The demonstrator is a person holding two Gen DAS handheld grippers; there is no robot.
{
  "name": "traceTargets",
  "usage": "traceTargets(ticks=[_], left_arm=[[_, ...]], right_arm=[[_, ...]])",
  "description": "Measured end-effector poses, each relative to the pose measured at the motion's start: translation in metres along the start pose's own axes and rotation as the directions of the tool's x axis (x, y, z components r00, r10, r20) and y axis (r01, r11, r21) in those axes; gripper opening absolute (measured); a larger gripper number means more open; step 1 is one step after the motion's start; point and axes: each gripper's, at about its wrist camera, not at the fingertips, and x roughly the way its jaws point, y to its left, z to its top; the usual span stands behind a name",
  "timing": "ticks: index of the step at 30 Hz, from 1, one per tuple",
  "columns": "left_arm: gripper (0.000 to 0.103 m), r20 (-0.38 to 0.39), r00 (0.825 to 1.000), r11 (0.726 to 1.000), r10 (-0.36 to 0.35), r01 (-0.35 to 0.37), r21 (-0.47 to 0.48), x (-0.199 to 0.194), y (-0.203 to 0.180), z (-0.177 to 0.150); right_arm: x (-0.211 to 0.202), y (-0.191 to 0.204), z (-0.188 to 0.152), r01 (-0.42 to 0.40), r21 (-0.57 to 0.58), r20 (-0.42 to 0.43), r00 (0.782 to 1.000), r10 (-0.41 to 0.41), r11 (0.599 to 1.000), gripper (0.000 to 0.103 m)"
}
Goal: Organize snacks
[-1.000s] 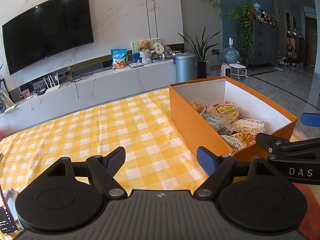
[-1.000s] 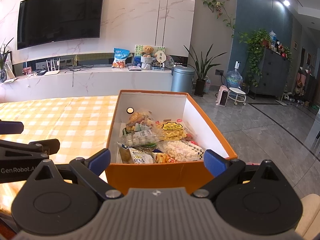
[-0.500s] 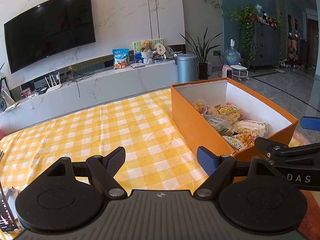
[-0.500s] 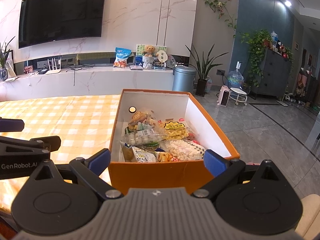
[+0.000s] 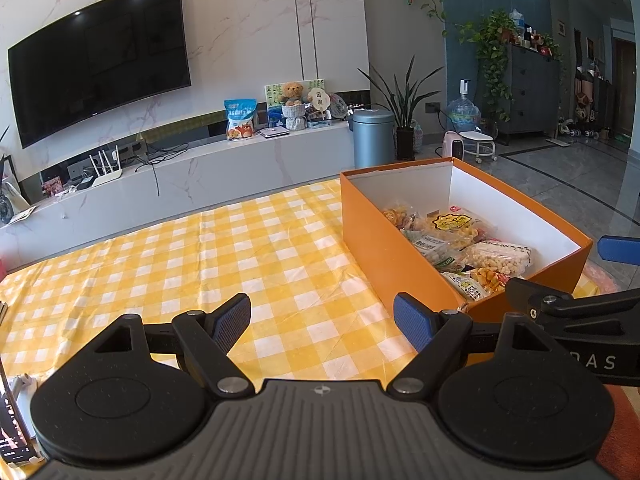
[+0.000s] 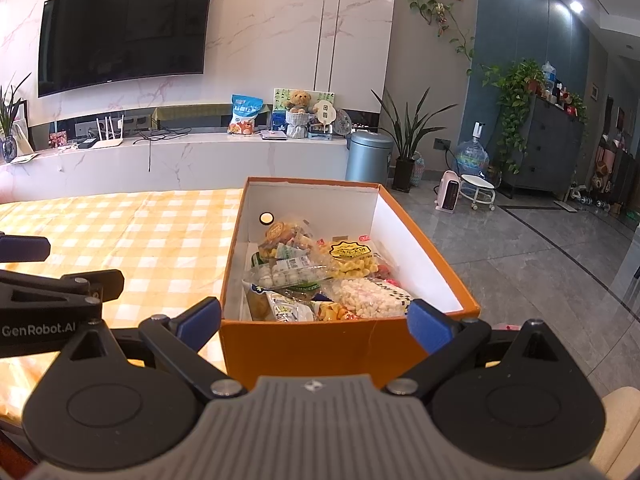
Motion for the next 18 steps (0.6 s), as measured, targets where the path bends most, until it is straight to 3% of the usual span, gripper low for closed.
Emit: traceTargets(ticks=[18], left_arm=[[0.095, 0.014, 1.0, 1.0, 0.009, -0.008, -0.002, -0.0058, -0.0035, -0.0016]], right_arm=[[-0.0002, -0.0001, -0.0006, -0.01, 0.004, -0.005, 1.0, 0.01, 1.0, 0.097]])
